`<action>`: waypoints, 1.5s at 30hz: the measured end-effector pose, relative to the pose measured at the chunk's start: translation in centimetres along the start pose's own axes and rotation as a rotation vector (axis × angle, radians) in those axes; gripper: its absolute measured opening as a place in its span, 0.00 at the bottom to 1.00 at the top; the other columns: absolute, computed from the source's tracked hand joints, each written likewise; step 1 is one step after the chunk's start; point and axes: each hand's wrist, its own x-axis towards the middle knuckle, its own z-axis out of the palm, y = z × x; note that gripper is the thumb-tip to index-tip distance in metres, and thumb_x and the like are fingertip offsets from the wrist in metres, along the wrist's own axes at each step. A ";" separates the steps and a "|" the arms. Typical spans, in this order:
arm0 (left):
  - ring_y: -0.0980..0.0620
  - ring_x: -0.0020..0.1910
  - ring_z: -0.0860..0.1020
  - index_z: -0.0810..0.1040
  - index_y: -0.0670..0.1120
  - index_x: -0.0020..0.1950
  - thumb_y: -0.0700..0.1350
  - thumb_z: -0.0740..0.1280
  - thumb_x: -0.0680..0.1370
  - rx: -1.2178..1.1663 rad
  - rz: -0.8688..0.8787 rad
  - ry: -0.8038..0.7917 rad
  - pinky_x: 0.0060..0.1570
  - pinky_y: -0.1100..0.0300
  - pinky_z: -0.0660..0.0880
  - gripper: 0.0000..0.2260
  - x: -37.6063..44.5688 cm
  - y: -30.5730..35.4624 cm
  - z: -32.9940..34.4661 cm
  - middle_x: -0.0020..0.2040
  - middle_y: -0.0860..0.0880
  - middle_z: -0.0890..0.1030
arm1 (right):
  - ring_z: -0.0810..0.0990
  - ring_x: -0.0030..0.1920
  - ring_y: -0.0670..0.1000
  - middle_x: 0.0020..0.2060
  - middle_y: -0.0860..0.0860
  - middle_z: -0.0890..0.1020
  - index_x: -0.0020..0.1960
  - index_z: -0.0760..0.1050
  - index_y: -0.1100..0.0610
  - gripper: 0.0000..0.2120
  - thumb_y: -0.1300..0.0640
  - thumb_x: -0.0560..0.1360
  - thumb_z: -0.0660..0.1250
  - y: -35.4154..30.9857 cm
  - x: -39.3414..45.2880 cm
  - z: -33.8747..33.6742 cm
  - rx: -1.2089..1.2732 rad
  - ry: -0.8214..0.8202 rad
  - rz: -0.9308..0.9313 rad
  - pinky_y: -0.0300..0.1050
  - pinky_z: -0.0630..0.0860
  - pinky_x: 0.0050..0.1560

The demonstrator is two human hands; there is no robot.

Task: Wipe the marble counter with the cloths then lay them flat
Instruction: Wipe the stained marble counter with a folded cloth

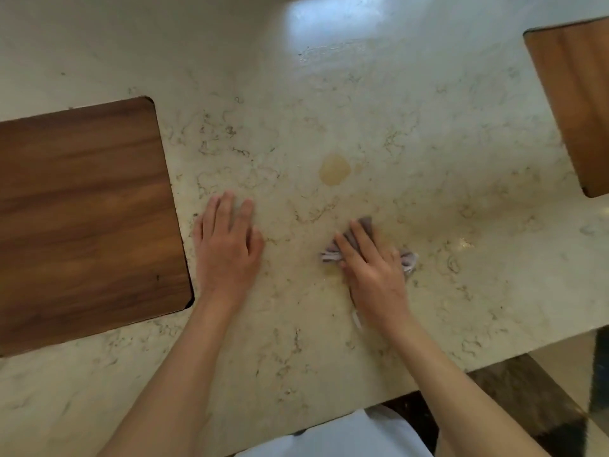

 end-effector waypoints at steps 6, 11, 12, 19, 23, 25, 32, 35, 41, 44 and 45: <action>0.45 0.80 0.58 0.70 0.49 0.75 0.49 0.58 0.83 -0.096 -0.024 0.032 0.77 0.45 0.51 0.20 0.0 0.2 -0.1 0.78 0.45 0.66 | 0.65 0.76 0.65 0.75 0.59 0.71 0.72 0.75 0.58 0.19 0.55 0.82 0.60 -2.9 3.9 0.4 0.070 0.102 0.413 0.63 0.68 0.67; 0.45 0.79 0.62 0.76 0.45 0.71 0.47 0.56 0.83 -0.258 -0.008 0.095 0.76 0.42 0.57 0.18 0.0 -0.8 0.2 0.76 0.45 0.71 | 0.68 0.75 0.63 0.74 0.54 0.73 0.70 0.77 0.53 0.18 0.54 0.81 0.66 -8.9 1.6 1.9 0.114 0.060 0.096 0.57 0.69 0.63; 0.45 0.78 0.62 0.76 0.45 0.70 0.46 0.57 0.83 -0.251 0.004 0.097 0.76 0.42 0.57 0.18 0.0 -0.9 0.2 0.76 0.45 0.71 | 0.69 0.75 0.63 0.74 0.53 0.73 0.70 0.77 0.52 0.18 0.55 0.81 0.66 -9.2 0.3 1.8 0.118 0.047 -0.018 0.56 0.70 0.63; 0.41 0.81 0.53 0.63 0.51 0.79 0.52 0.55 0.85 0.068 0.056 -0.007 0.78 0.43 0.52 0.22 -0.9 -2.5 -0.5 0.81 0.43 0.60 | 0.60 0.79 0.62 0.76 0.56 0.69 0.72 0.74 0.56 0.20 0.57 0.81 0.68 2.8 -1.9 -1.1 -0.004 0.000 0.084 0.65 0.65 0.73; 0.43 0.82 0.49 0.53 0.54 0.83 0.55 0.49 0.86 0.158 0.077 -0.024 0.79 0.44 0.50 0.25 -1.5 -3.4 -0.1 0.83 0.45 0.53 | 0.59 0.79 0.65 0.77 0.59 0.68 0.74 0.71 0.59 0.20 0.58 0.83 0.63 0.0 3.4 -0.3 0.025 0.084 0.386 0.63 0.61 0.73; 0.43 0.82 0.50 0.55 0.53 0.82 0.55 0.50 0.86 0.138 0.062 -0.014 0.79 0.45 0.50 0.25 -1.7 -3.3 0.0 0.83 0.45 0.54 | 0.60 0.79 0.63 0.77 0.57 0.68 0.74 0.72 0.57 0.20 0.59 0.82 0.65 -5.0 3.9 1.2 0.055 0.070 0.236 0.60 0.60 0.74; 0.43 0.81 0.57 0.65 0.46 0.79 0.47 0.56 0.83 0.080 0.029 0.071 0.79 0.47 0.54 0.23 -6.3 -3.1 0.2 0.80 0.43 0.62 | 0.67 0.77 0.60 0.75 0.53 0.73 0.71 0.76 0.51 0.18 0.56 0.81 0.67 -9.4 -0.2 1.9 0.098 -0.016 -0.317 0.56 0.72 0.63; 0.44 0.81 0.56 0.65 0.46 0.79 0.46 0.56 0.83 0.083 0.011 0.055 0.79 0.49 0.51 0.23 -5.9 -2.8 -0.3 0.80 0.44 0.63 | 0.66 0.77 0.60 0.74 0.54 0.73 0.70 0.77 0.52 0.17 0.57 0.82 0.66 -5.6 -0.4 1.4 0.069 -0.059 -0.357 0.56 0.72 0.63; 0.45 0.82 0.54 0.64 0.47 0.79 0.46 0.54 0.83 0.052 -0.068 0.021 0.80 0.47 0.50 0.23 -5.9 -1.9 -0.2 0.81 0.45 0.62 | 0.57 0.80 0.61 0.77 0.58 0.67 0.73 0.73 0.57 0.19 0.58 0.83 0.64 7.5 1.7 -2.3 0.000 0.022 0.201 0.66 0.60 0.77; 0.43 0.81 0.56 0.66 0.45 0.77 0.46 0.54 0.82 0.059 -0.078 0.039 0.79 0.44 0.54 0.22 -5.9 -1.5 0.0 0.80 0.43 0.64 | 0.60 0.78 0.66 0.77 0.60 0.66 0.75 0.70 0.60 0.21 0.55 0.84 0.58 11.0 3.6 -2.9 -0.011 0.062 0.447 0.66 0.61 0.75; 0.42 0.81 0.57 0.67 0.45 0.77 0.45 0.54 0.82 0.049 -0.098 0.050 0.78 0.43 0.55 0.22 -5.9 -1.2 0.0 0.80 0.43 0.64 | 0.62 0.76 0.68 0.76 0.61 0.68 0.74 0.71 0.61 0.21 0.55 0.84 0.58 11.3 3.9 -2.6 -0.029 0.065 0.453 0.66 0.63 0.74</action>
